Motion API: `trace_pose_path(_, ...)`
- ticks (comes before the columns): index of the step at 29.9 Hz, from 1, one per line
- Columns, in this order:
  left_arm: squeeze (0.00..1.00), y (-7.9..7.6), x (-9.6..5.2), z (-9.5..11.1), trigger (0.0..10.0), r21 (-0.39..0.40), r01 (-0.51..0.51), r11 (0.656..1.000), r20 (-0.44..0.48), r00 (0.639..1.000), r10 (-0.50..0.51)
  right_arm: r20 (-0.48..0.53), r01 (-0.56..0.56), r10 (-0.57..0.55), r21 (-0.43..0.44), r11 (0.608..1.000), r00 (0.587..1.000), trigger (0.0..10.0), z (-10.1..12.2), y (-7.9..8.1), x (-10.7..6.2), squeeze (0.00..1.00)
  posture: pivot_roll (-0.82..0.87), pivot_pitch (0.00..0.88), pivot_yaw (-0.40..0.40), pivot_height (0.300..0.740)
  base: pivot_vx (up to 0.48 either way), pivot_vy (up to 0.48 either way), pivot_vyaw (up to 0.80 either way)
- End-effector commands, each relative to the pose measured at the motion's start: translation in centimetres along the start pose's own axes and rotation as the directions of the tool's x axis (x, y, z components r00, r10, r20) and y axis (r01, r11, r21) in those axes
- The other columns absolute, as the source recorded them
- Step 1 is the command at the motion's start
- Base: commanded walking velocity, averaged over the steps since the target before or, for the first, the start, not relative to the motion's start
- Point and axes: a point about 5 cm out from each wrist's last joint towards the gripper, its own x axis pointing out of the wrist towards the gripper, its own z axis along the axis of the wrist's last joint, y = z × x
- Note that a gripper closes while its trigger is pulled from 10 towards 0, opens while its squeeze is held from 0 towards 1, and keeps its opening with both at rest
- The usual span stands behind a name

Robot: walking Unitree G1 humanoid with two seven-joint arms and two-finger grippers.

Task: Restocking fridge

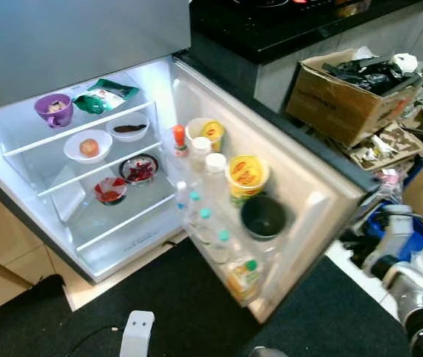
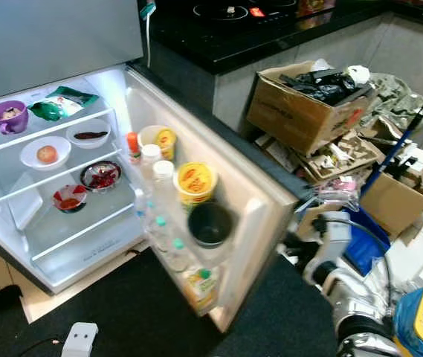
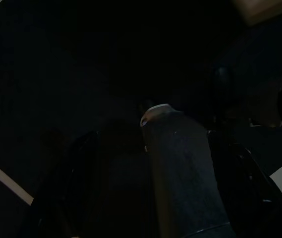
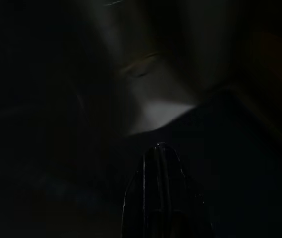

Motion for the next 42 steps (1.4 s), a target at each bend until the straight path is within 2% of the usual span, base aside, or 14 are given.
trace_pose_path(1,0.00,0.1,-0.2,-0.9,10.0,0.000,-0.006,1.000,-0.030,1.000,0.006,-0.038,-0.103,0.103,-0.008,0.995,0.994,10.0,-0.5,1.2,0.6,0.00,-0.05,0.069,-0.022,0.740,0.000,0.000,0.00)
trace_pose_path(2,0.00,0.1,-0.2,-0.9,10.0,-0.001,-0.006,1.000,-0.031,0.999,0.006,-0.056,-0.270,0.270,0.000,0.963,0.961,10.0,-1.1,3.3,1.2,0.00,-0.05,0.069,-0.021,0.740,0.000,0.000,0.00)
trace_pose_path(5,0.00,0.0,-0.2,-0.9,10.0,-0.001,-0.004,1.000,-0.031,0.999,0.004,-0.078,-0.421,0.420,0.000,0.907,0.904,10.0,-1.6,5.5,1.5,0.00,-0.05,0.069,-0.022,0.740,0.000,0.000,0.00)
trace_pose_path(7,0.00,-0.1,-0.1,-0.8,10.0,-0.001,-0.003,1.000,-0.031,1.000,0.003,-0.084,-0.391,0.388,-0.023,0.920,0.918,10.0,-1.9,5.5,1.8,0.00,-0.05,0.069,-0.022,0.740,0.000,0.000,0.00)
trace_pose_path(9,0.00,-0.2,-0.1,-0.8,10.0,0.000,0.000,1.000,-0.029,1.000,0.000,-0.116,-0.229,0.223,-0.039,0.973,0.968,10.0,-2.5,4.2,2.1,0.00,-0.05,0.067,-0.023,0.740,0.000,0.000,0.00)
trace_pose_path(11,0.00,-0.3,-0.1,-0.7,10.0,0.000,0.001,1.000,-0.029,1.000,-0.001,-0.135,-0.144,0.136,-0.047,0.988,0.981,10.0,-2.8,3.5,2.1,0.00,-0.05,0.067,-0.023,0.740,0.000,0.000,0.00)
trace_pose_path(19,0.00,-0.4,-0.1,-0.9,10.0,-0.006,-0.001,1.000,-0.032,0.999,0.001,-0.340,0.120,-0.130,-0.049,0.992,0.932,10.0,-7.6,1.0,-2.3,0.00,-0.05,0.067,-0.031,0.740,0.000,0.000,0.54)
trace_pose_path(22,0.00,-0.5,-0.1,-0.9,10.0,-0.007,0.000,1.000,-0.034,0.999,0.000,-0.452,0.244,-0.245,-0.061,0.968,0.858,10.0,-10.6,0.3,-5.2,0.00,-0.05,0.065,-0.034,0.740,0.000,0.000,0.74)
trace_pose_path(26,0.00,-0.5,-0.1,-0.9,10.0,-0.006,0.000,1.000,-0.035,0.999,-0.001,-0.501,0.331,-0.318,-0.066,0.941,0.805,10.0,-12.1,0.0,-6.9,0.00,-0.05,0.065,-0.034,0.740,0.000,0.000,0.74)
trace_pose_path(30,0.00,-0.4,-0.1,-0.9,10.0,0.002,0.000,1.000,-0.037,0.999,0.000,-0.595,0.420,-0.383,-0.083,0.904,0.706,10.0,-14.7,0.2,-9.7,0.00,-0.05,0.059,-0.029,0.740,0.000,0.000,0.74)
trace_pose_path(32,0.00,-0.4,-0.1,-0.9,10.0,0.003,-0.001,1.000,-0.037,0.999,0.001,-0.605,0.426,-0.386,-0.084,0.901,0.696,10.0,-15.0,0.3,-9.9,0.00,-0.05,0.059,-0.029,0.740,0.000,0.000,0.74)
trace_pose_path(34,0.00,-0.3,0.0,-0.7,10.0,0.007,-0.001,1.000,-0.033,0.999,0.001,-0.666,0.466,-0.416,-0.116,0.877,0.619,10.0,-16.6,0.7,-11.8,0.00,-0.05,0.056,-0.028,0.740,0.000,0.000,0.73)
trace_pose_path(35,0.00,-0.4,0.0,-0.5,10.0,0.010,0.000,1.000,-0.028,1.000,0.000,-0.716,0.496,-0.436,-0.144,0.856,0.545,10.0,-18.1,1.2,-13.8,0.00,-0.05,0.056,-0.028,0.740,0.000,0.000,0.74)
trace_pose_path(42,0.00,-0.3,0.0,-0.4,10.0,0.016,0.002,1.000,-0.027,1.000,-0.001,-0.731,0.546,-0.486,-0.185,0.817,0.479,10.0,-19.0,1.4,-15.3,0.00,-0.05,0.055,-0.021,0.740,0.000,0.000,0.74)
